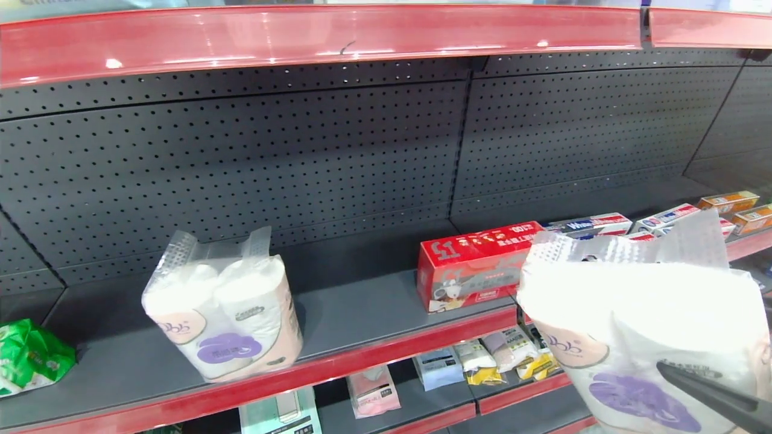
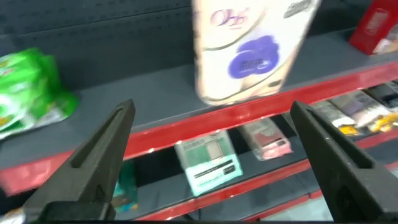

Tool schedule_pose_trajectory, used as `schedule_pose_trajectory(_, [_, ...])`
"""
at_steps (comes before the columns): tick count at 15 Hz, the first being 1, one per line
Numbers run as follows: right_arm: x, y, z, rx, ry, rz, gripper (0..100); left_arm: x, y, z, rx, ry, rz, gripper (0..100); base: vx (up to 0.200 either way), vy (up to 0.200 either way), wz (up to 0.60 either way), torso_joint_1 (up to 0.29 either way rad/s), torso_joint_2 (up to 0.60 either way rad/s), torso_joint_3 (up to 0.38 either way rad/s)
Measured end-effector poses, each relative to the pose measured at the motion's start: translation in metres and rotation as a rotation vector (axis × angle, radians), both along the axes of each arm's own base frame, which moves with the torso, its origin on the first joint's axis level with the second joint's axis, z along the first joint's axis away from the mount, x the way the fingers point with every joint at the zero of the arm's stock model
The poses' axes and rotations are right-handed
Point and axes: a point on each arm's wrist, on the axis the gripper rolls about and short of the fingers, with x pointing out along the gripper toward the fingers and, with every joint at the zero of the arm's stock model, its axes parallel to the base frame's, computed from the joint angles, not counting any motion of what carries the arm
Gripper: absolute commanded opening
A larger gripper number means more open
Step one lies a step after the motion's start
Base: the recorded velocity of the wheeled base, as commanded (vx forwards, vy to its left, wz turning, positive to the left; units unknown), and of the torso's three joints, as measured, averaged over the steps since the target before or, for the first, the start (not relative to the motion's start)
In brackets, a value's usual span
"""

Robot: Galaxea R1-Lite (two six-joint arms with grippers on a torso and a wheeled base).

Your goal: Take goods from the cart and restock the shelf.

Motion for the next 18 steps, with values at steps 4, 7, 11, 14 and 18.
schedule_pose_trajectory(4, [0.005, 0.002, -0.002, -0.009, 0.023, -0.003, 0, 0.000, 0.000, 0.000, -0.001, -0.001, -0.005, 100, 0.000, 0.000, 0.60, 0.007, 0.00, 0.002])
schedule_pose_trajectory(7, [0.008, 0.003, -0.003, -0.012, 0.029, -0.008, 0, 0.000, 0.000, 0.000, 0.000, 0.001, -0.006, 100, 0.000, 0.000, 0.60, 0.004, 0.01, 0.004])
schedule_pose_trajectory(11, [0.014, 0.003, 0.005, -0.007, 0.012, -0.036, 0, 0.000, 0.000, 0.000, 0.000, -0.001, -0.009, 100, 0.000, 0.000, 0.15, 0.003, 0.00, 0.001])
schedule_pose_trajectory(14, [0.024, 0.000, 0.015, 0.073, 0.054, -0.113, 0, 0.000, 0.000, 0.000, 0.035, -0.003, 0.014, 100, 0.000, 0.000, 0.00, 0.000, 0.00, 0.000])
schedule_pose_trajectory(18, [0.032, 0.001, 0.020, 0.088, 0.064, -0.129, 0, 0.002, 0.005, 0.000, 0.017, -0.045, 0.224, 100, 0.000, 0.000, 0.00, 0.000, 0.00, 0.000])
